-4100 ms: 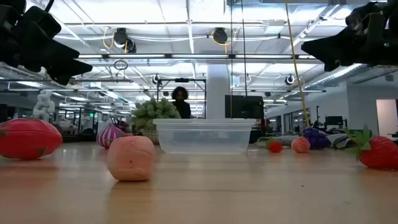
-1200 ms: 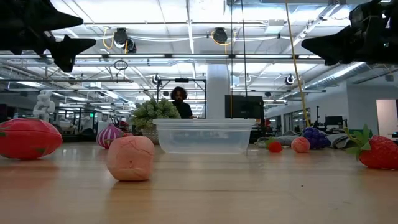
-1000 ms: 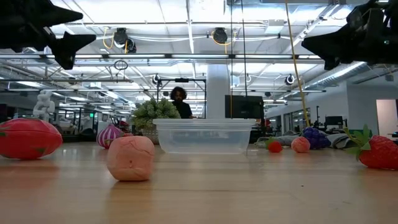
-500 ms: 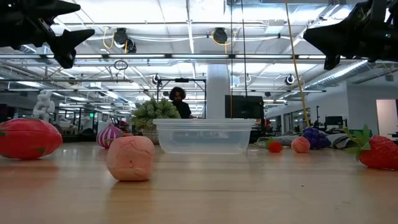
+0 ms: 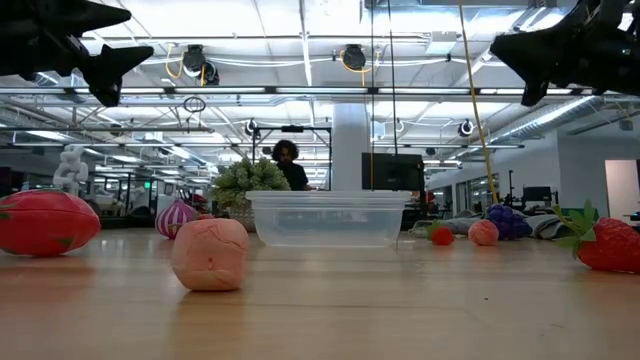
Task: Pick and placing Produce into tupperware
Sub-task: Put the grapes into the transparent container
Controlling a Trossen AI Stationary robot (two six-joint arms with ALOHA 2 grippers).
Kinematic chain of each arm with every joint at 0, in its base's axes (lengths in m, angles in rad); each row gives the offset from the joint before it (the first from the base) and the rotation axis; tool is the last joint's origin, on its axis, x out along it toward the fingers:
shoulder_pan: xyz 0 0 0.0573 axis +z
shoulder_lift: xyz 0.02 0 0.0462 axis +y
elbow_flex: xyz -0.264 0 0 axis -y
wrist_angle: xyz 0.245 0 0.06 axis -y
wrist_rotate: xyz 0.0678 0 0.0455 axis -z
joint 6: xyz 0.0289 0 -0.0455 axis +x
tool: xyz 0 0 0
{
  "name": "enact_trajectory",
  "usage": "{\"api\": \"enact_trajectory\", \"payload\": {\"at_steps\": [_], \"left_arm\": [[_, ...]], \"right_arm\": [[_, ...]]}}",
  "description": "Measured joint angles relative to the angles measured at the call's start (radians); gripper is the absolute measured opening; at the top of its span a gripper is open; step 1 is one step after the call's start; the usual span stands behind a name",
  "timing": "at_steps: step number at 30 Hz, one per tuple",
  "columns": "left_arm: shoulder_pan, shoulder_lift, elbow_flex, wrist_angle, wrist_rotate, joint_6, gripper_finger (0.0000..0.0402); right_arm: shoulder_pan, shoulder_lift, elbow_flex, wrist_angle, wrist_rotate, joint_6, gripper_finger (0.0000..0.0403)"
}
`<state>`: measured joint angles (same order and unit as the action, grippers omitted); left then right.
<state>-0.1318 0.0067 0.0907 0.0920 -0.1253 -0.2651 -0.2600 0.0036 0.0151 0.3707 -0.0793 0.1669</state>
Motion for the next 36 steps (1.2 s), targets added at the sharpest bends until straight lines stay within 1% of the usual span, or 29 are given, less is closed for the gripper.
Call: {"api": "enact_trajectory", "payload": {"at_steps": [3, 6, 17, 20, 22, 23, 25, 29, 32, 36], "left_arm": [[0.0, 0.0, 0.0, 0.032, -0.034, 0.041, 0.0244], [0.0, 0.0, 0.0, 0.045, -0.035, 0.083, 0.0244], [0.0, 0.0, 0.0, 0.033, -0.034, 0.055, 0.0244], [0.0, 0.0, 0.021, 0.012, -0.035, 0.078, 0.0244], [0.0, 0.0, 0.065, -0.012, -0.056, 0.103, 0.0244], [0.0, 0.0, 0.097, -0.042, -0.075, 0.12, 0.0244], [0.0, 0.0, 0.182, -0.149, -0.116, 0.149, 0.0244], [0.0, 0.047, 0.372, -0.411, -0.237, 0.15, 0.0244], [0.0, 0.12, 0.497, -0.564, -0.338, 0.129, 0.0243], [0.0, 0.234, 0.633, -0.746, -0.427, 0.052, 0.0243]], "right_arm": [[0.0, 0.0, 0.0, 0.061, 0.029, -0.041, 0.0054], [0.0, 0.0, 0.0, 0.103, 0.029, -0.077, 0.0054], [0.0, 0.004, 0.002, 0.121, 0.026, -0.075, 0.0054], [0.0, 0.007, 0.051, 0.118, 0.024, -0.122, 0.0054], [0.0, 0.028, 0.128, 0.035, 0.009, -0.186, 0.0054], [0.0, 0.04, 0.188, 0.004, 0.003, -0.214, 0.0054], [0.0, 0.081, 0.335, -0.126, -0.001, -0.25, 0.0054], [0.0, 0.272, 0.647, -0.567, 0.005, -0.297, 0.0054], [0.0, 0.449, 0.889, -0.812, 0.072, -0.321, 0.0054], [0.0, 0.71, 1.173, -1.201, 0.217, -0.33, 0.0054]]}}
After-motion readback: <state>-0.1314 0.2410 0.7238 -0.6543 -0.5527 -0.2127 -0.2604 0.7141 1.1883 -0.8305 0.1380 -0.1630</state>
